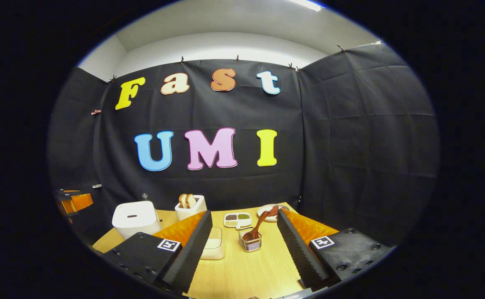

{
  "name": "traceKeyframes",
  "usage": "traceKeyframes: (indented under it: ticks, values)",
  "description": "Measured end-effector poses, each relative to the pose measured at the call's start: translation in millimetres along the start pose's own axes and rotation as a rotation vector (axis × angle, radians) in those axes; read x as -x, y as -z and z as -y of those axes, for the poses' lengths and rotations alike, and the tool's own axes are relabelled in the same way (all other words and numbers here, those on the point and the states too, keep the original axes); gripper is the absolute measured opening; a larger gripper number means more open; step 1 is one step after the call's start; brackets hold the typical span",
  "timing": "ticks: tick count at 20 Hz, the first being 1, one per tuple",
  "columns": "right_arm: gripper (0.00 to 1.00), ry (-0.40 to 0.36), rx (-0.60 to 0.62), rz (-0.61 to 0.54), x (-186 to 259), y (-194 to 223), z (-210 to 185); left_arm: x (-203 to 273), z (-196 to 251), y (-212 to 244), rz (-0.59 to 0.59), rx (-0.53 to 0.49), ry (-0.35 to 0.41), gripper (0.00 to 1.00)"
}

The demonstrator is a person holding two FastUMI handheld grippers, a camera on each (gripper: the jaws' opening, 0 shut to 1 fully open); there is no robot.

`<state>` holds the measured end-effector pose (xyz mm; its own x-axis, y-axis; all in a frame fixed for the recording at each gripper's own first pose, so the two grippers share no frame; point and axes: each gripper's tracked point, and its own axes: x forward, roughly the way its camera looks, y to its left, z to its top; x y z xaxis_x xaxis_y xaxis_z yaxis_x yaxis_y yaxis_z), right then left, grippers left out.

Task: Close the left gripper, press the button to open the rice cooker; take a wooden spoon from the chopstick holder with the right hand, scoop a spoonful of rice and pour it into the rice cooker, then put the wooden spoon back into the chopstick holder.

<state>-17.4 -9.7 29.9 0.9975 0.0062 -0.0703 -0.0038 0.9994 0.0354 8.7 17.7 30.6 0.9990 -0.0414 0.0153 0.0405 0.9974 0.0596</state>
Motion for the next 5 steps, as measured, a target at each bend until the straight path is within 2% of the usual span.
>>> traceKeyframes:
  ticks: [2,5]
  values:
    - [0.98,0.01,0.006,0.001,-1.7,0.6,2.4,-3.1,5.8,9.8,-0.027,0.014,0.031,0.98]
    - [0.98,0.001,0.006,0.004,-5.2,-4.1,-6.1,-7.8,3.5,11.6,-0.034,0.036,0.038,0.98]
